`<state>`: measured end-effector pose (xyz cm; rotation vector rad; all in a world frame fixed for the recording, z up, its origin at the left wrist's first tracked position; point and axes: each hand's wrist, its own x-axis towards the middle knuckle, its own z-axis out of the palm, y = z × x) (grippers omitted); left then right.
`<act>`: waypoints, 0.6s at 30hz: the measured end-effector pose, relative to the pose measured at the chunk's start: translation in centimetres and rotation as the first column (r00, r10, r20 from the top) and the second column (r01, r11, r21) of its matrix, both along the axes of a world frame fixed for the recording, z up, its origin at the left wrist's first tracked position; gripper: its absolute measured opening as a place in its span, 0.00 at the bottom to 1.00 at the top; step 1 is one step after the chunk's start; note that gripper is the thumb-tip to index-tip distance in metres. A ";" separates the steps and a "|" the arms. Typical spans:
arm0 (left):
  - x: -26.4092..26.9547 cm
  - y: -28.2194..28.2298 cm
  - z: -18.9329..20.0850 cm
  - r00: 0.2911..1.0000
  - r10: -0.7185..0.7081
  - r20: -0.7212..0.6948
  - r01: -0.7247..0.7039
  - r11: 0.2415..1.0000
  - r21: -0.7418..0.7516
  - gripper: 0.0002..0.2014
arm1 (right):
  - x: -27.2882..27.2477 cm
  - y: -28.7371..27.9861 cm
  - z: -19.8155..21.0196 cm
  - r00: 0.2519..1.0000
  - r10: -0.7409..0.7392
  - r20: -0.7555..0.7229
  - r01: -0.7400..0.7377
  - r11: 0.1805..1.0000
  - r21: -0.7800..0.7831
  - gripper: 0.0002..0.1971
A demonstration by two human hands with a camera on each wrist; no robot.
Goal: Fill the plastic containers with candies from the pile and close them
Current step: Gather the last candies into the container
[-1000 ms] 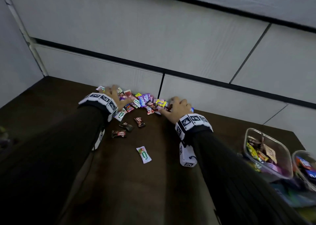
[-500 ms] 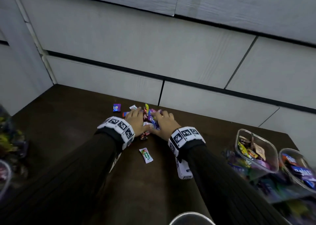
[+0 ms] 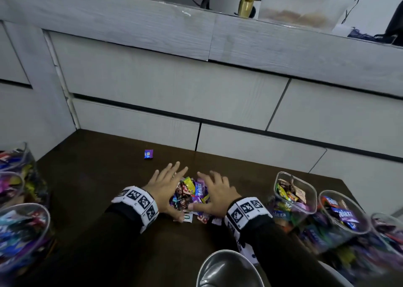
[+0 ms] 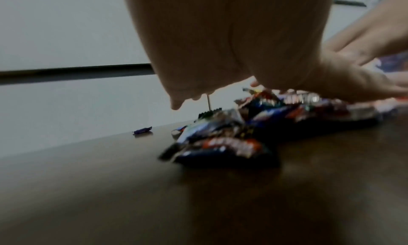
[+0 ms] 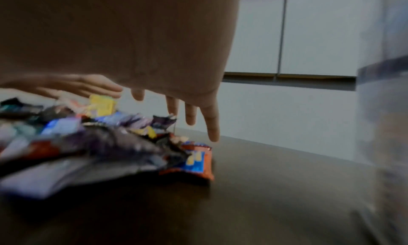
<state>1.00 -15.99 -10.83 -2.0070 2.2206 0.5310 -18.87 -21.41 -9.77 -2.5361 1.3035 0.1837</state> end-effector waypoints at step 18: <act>-1.6 -0.2 -0.7 0.986 0.040 0.161 -0.030 0.997 -0.068 0.32 | 1.9 0.5 -0.6 0.999 0.033 0.012 -0.034 0.994 0.103 0.27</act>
